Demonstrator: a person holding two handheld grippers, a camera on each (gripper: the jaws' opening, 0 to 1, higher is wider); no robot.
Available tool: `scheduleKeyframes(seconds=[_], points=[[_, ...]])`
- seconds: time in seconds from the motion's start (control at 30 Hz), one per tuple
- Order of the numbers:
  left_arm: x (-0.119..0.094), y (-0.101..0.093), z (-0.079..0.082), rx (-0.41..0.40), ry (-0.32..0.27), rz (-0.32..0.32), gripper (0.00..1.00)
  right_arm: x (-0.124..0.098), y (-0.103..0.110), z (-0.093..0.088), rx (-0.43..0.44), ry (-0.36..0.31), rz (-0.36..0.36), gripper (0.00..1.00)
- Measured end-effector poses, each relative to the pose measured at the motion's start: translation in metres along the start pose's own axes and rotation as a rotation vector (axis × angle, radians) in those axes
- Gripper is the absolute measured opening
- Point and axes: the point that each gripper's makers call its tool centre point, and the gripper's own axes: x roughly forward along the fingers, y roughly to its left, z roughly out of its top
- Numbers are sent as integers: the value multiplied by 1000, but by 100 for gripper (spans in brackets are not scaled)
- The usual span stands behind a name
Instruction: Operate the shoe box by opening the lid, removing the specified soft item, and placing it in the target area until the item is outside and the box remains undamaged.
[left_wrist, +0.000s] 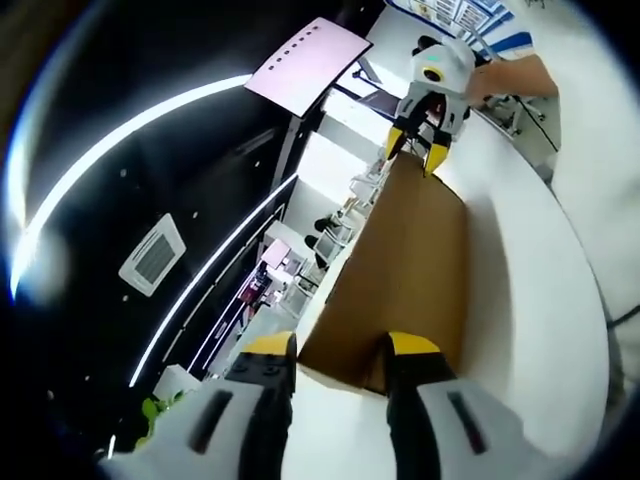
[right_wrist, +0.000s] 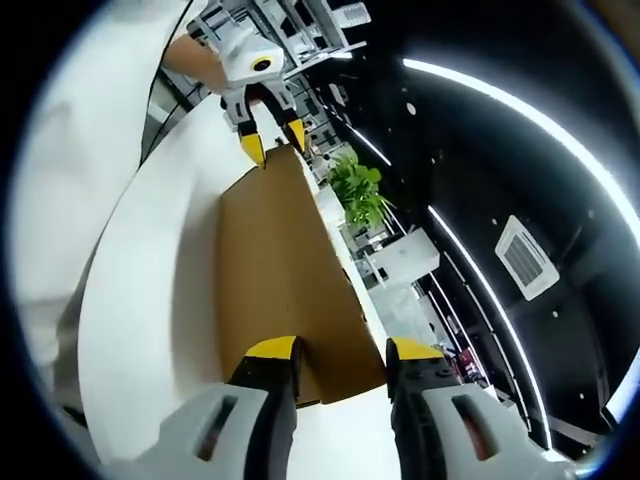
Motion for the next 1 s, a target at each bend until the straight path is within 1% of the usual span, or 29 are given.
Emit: scheduleKeyframes(seconds=[0.1,0.2,0.37,0.43,0.57,0.67,0.7,0.77,0.83,0.9,0.93,1.0], points=[[0,3,2,-17,-6,7,35,-1,-4,2,9,-16,-21,34],[-1,5,3,-10,-9,20,35,-2,-6,3,16,-17,-33,34],[-1,7,4,-14,-15,26,35,-2,-9,3,26,-27,-53,34],[-1,7,5,-19,-20,28,35,-3,-12,5,33,-40,-74,34],[-2,13,7,-38,-35,50,35,-3,-17,5,85,-54,-116,36],[-2,15,7,-48,-40,55,36,-4,-18,4,84,-58,-123,36],[-2,15,8,-49,-41,58,36,-5,-21,4,96,-59,-138,36],[-2,19,8,-54,-41,74,38,-4,-22,5,109,-58,-143,36],[-3,24,8,-59,-40,103,46,-5,-23,5,128,-60,-154,37],[-4,30,7,-61,-39,129,53,-5,-24,6,129,-62,-165,38],[-4,31,8,-65,-40,131,52,-5,-26,6,141,-62,-182,40],[-4,28,7,-87,-36,113,50,-4,-28,5,161,-63,-201,45]])
